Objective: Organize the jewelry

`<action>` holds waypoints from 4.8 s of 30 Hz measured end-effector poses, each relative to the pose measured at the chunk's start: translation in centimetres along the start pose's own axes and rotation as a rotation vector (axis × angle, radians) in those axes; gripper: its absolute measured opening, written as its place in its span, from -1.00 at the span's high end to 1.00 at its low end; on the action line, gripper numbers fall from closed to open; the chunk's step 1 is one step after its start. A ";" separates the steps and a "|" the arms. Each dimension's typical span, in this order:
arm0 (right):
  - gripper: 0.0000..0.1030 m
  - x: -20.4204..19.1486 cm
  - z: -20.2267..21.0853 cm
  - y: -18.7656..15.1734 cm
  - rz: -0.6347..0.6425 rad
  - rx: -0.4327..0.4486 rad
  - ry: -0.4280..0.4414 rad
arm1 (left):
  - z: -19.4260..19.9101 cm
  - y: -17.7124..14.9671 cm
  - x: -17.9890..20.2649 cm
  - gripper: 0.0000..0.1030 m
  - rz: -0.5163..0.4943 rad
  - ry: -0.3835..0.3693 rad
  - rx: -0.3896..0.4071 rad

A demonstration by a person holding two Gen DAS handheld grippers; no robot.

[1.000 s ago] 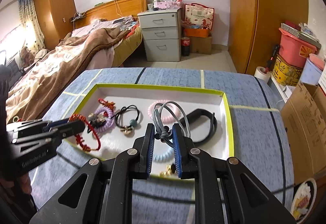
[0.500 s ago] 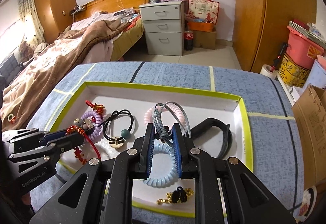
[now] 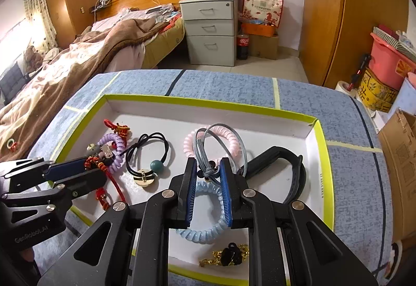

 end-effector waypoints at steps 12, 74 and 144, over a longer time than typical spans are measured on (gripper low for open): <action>0.20 -0.3 0.5 -0.2 -0.002 0.019 0.013 | 0.1 -0.1 0.0 0.12 0.000 0.042 -0.008; 0.09 -2.6 12.1 -9.6 -0.095 0.165 -0.013 | 10.5 -7.2 3.8 0.01 0.049 0.243 0.159; 0.09 -2.4 11.9 -10.0 -0.107 0.157 -0.022 | 10.4 -7.3 3.8 0.01 0.047 0.238 0.146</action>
Point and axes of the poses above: each gripper's, at about its wrist camera, not at the fingertips, and z roughly against the way its jaws point, x to its right, y to its top, the point moved 5 cm from there along -z, roughly the way its jaws point, and after that the axes turned 8 degrees about -z, right-handed, at the moved point
